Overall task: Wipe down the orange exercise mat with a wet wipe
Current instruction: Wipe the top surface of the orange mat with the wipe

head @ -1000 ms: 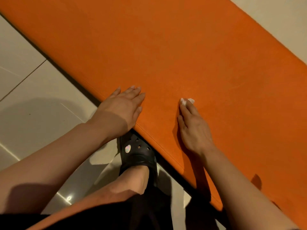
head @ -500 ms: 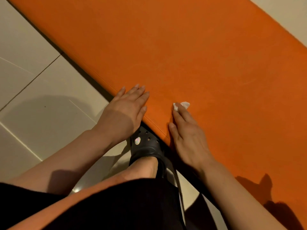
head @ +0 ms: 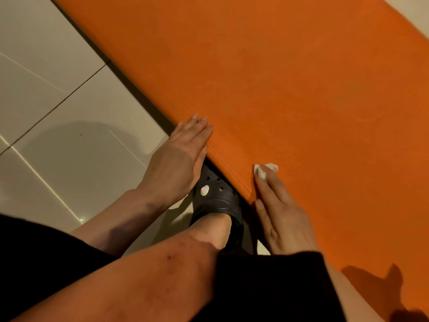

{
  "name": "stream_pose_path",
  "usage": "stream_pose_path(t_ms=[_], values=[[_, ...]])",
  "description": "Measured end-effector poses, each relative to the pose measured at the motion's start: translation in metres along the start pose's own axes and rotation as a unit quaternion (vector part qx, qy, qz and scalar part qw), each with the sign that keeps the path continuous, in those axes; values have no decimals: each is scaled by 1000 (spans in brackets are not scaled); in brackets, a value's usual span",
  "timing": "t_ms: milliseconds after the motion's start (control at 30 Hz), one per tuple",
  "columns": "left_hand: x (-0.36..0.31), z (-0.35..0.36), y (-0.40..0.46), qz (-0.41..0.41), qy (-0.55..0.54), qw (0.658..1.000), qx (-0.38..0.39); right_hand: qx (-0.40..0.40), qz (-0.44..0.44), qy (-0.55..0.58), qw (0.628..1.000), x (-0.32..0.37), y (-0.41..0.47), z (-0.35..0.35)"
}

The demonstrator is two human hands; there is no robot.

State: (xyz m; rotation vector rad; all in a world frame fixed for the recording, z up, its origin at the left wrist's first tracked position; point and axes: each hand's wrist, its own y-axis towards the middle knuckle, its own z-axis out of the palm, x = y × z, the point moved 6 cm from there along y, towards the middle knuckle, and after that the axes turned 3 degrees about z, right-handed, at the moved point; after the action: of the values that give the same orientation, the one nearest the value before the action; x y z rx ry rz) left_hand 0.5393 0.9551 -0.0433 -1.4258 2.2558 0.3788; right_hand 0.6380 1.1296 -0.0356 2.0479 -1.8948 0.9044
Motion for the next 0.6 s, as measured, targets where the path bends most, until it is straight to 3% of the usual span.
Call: stream_pose_path(t_ms=[100,300,433,600], values=[[0,-1,-1,-5,-3,1000,-21,-17,-2,32,999,16,24,5],[15,-6,-4,-64,-2,997,-31,46,-94,-12,994,66,107,24],[15,-6,-5,-42,30,998,-29,33,-92,-29,995,41,57,13],[7,-4,-4,-1,24,999,-46,-71,-43,-13,996,-3,-17,10]])
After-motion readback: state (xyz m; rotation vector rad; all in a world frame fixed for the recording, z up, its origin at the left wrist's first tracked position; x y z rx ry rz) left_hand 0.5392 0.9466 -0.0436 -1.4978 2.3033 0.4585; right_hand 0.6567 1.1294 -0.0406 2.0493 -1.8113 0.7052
